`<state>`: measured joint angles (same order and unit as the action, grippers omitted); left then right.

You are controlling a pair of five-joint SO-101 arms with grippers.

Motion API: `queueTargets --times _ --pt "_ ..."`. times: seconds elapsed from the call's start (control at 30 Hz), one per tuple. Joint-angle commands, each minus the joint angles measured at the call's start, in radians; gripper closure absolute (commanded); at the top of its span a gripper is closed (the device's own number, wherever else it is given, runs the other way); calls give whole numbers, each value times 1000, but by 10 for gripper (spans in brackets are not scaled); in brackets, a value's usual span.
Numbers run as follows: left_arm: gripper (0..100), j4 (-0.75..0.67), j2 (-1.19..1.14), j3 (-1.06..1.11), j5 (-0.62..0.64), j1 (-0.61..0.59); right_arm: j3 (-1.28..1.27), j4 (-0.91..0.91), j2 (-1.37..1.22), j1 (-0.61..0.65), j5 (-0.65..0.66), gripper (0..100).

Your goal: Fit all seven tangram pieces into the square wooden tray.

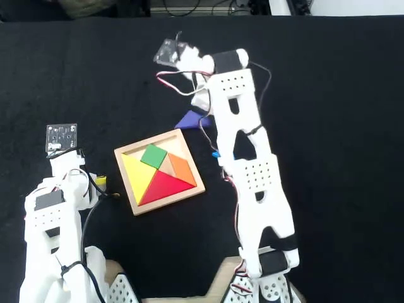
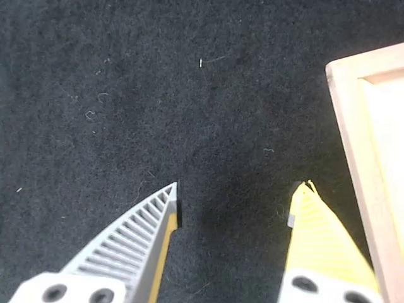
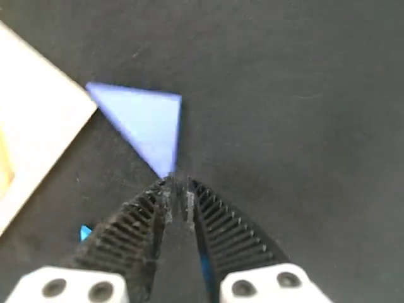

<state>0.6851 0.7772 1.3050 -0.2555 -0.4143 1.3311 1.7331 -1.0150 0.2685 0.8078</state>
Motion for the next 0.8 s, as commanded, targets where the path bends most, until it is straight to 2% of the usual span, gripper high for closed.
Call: queueTargets --times 0.0,0.2,0.4,0.5,0.77 --pt "718 -21 2 -7 2 1 -81 34 147 14 -17 988" --pt "718 -21 2 -7 2 1 -303 17 200 28 209 975" --pt "718 -21 2 -7 2 1 -309 12 122 109 364 714" --pt "718 -21 2 -7 2 1 -292 -15 82 161 428 712" --pt "718 -21 2 -7 2 1 -191 -57 -36 163 431 726"
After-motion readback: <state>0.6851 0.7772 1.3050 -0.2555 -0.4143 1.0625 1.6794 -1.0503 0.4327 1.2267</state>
